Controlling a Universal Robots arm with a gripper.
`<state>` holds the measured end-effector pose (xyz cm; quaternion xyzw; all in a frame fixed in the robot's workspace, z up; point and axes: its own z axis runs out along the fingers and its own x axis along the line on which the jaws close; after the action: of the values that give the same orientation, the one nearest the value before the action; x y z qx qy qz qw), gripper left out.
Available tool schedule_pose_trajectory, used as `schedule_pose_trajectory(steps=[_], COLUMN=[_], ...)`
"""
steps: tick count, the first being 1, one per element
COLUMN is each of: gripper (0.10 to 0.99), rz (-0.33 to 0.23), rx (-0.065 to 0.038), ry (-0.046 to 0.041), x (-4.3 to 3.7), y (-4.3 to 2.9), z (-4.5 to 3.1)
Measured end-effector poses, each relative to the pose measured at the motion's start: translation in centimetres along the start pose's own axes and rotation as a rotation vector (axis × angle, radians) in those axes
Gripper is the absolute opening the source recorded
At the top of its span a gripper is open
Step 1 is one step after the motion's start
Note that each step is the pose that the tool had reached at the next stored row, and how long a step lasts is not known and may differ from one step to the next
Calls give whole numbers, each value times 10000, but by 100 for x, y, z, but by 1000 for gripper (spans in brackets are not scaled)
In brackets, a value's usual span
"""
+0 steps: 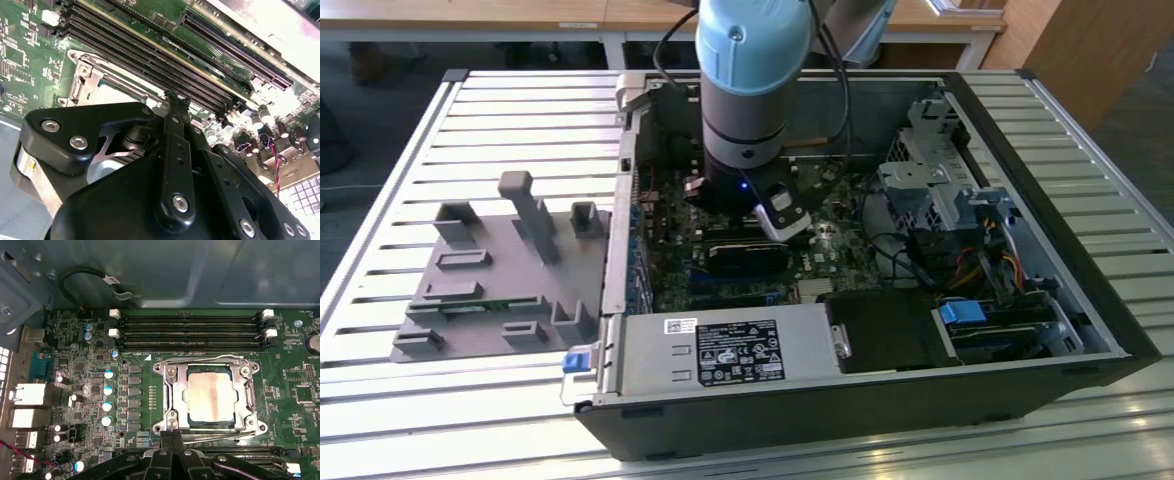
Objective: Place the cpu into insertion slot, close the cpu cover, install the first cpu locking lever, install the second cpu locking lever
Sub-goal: 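Install the second cpu locking lever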
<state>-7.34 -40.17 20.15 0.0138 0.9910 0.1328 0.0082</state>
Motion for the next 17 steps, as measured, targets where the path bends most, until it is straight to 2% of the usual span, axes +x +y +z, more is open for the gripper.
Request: schedule_pose_trajectory(steps=[12,17], gripper=[106,106], rz=[47,58], rx=[-105,-233], ry=[-9,-9], x=[67,70], y=[-32,-35], z=[58,81])
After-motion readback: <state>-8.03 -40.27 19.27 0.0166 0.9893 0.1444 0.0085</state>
